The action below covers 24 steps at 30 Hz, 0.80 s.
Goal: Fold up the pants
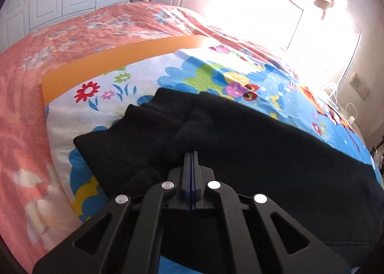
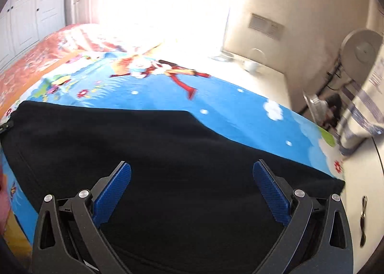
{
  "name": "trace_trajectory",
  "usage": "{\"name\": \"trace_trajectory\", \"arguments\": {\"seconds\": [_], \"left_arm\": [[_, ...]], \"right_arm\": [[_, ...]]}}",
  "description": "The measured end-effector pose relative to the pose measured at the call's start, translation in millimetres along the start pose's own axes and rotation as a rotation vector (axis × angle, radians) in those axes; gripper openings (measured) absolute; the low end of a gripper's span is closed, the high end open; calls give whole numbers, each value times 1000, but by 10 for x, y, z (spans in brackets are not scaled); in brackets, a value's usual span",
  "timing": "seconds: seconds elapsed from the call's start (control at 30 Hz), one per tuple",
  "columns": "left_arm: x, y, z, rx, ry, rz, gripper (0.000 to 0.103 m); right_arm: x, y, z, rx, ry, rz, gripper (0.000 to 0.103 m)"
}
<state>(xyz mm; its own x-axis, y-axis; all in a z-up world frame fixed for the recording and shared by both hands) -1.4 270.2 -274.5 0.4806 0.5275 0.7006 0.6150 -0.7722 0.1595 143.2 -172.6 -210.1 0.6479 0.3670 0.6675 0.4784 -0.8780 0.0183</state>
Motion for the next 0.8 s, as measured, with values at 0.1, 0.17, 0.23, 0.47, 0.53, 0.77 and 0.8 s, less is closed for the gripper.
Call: {"name": "trace_trajectory", "arguments": {"seconds": [0.1, 0.17, 0.23, 0.47, 0.53, 0.77, 0.8], "left_arm": [[66, -174, -244, 30, 73, -73, 42], [47, -205, -305, 8, 68, -113, 40], [38, -157, -358, -8, 77, -64, 40], [250, 302, -128, -41, 69, 197, 40], [316, 468, 37, -43, 39, 263, 42], [509, 592, 680, 64, -91, 374, 29], [571, 554, 670, 77, -87, 354, 29]], "right_arm": [[195, -664, 350, 73, -14, -48, 98], [250, -929, 602, 72, -32, -48, 97], [230, -1063, 839, 55, -75, -42, 97], [-2, -1030, 1130, 22, -138, 18, 98], [-7, -1045, 1124, 22, -129, 16, 98], [-14, -1039, 1115, 34, -125, 23, 98], [-13, -1037, 1117, 36, -125, 24, 98]]}}
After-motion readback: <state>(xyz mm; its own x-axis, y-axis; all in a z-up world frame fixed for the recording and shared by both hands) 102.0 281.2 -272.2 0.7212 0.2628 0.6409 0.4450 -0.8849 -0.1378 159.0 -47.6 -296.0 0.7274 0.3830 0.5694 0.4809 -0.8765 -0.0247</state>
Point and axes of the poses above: each gripper's, at about its wrist camera, not at the fingertips, and z roughly the way its jaws point, y to its right, x to its top, the point moved 4 cm from there along z, roughly the way its jaws point, and after that the axes turned 6 degrees about x, right-handed, at the moved point
